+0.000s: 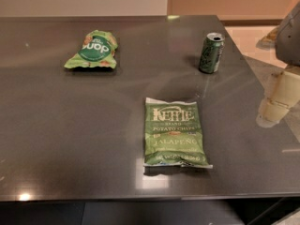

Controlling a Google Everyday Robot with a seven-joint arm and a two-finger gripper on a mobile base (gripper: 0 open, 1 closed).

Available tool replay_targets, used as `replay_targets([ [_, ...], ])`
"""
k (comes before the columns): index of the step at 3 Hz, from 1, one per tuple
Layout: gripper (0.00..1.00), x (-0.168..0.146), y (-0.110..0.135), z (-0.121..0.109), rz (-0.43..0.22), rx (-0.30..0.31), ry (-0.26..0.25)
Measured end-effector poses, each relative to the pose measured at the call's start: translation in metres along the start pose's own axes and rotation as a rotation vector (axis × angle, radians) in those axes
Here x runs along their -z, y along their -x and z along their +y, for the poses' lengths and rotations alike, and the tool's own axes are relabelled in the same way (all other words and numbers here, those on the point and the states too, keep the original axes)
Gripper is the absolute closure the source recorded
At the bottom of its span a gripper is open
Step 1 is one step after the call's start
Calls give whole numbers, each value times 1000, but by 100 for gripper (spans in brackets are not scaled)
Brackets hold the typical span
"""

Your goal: Knock green can over

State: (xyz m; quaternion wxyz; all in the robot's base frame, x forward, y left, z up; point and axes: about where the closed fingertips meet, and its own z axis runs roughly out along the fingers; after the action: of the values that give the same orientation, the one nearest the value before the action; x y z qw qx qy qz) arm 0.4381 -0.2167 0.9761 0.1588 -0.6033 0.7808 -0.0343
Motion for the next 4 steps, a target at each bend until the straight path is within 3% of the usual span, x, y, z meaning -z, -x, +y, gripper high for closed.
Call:
replay_targets([
  [2,0,-1,3,-5,-19,-13,9],
  [3,0,-13,11,-31,-65,-55,24],
  [4,0,-30,22,-77,-121,-96,15],
])
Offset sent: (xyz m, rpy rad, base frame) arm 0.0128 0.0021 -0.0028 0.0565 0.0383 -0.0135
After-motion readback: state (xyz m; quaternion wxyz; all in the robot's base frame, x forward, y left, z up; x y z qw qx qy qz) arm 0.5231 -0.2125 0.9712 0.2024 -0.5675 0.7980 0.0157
